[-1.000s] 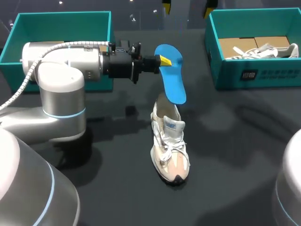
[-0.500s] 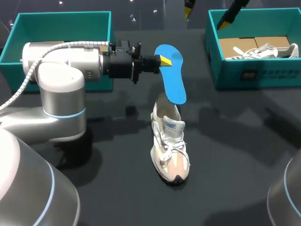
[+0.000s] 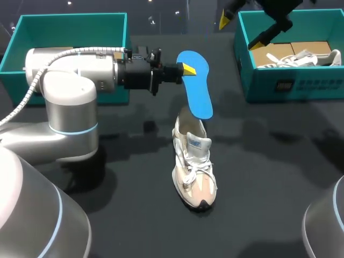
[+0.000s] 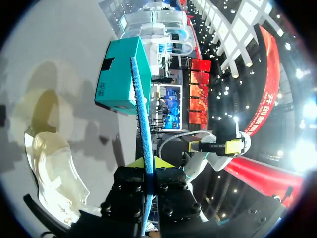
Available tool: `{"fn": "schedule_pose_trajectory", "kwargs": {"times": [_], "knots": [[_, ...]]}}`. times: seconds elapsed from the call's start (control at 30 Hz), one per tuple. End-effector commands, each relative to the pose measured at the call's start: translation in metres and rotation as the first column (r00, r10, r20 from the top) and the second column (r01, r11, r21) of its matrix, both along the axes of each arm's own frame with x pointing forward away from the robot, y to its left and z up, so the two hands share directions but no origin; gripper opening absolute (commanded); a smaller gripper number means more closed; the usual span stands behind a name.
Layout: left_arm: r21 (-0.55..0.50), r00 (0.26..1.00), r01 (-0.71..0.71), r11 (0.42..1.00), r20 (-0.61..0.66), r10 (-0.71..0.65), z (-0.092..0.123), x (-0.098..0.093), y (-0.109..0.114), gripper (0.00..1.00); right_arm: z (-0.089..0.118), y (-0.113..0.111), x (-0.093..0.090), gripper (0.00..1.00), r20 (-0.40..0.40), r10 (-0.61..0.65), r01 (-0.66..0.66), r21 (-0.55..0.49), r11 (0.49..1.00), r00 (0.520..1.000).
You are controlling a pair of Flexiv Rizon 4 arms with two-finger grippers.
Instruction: Take the shoe out of the shoebox, open the shoe tongue, remove and reinsert the insole, then place the shoe into the shoebox
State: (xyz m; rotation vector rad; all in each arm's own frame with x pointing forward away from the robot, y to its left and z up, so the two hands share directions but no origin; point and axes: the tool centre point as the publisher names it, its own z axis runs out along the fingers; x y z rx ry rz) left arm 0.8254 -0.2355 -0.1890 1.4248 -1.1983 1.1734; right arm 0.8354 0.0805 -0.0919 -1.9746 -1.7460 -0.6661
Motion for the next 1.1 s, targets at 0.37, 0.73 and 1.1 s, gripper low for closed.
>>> {"fn": "schedule_pose_trajectory", "kwargs": {"times": [0.37, 0.73, 1.1], "knots": [[0.043, 0.982, -0.019, 0.999, 0.188, 0.011, 0.006, 0.008, 0.005, 0.00, -0.034, -0.006, -0.006, 1.00, 0.024, -0.034, 0.019, 0.464, 0.886, 0.999], [0.063, 0.714, -0.085, 0.994, 0.700, 0.017, 0.026, 0.014, 0.015, 0.00, -0.042, -0.013, -0.004, 1.00, 0.057, -0.027, -0.011, 0.581, 0.813, 0.998], [0.094, 0.349, -0.125, 0.988, 0.936, -0.045, 0.047, 0.021, 0.029, 0.00, -0.046, -0.013, 0.004, 1.00, 0.066, -0.019, -0.028, 0.647, 0.762, 0.998]]}}
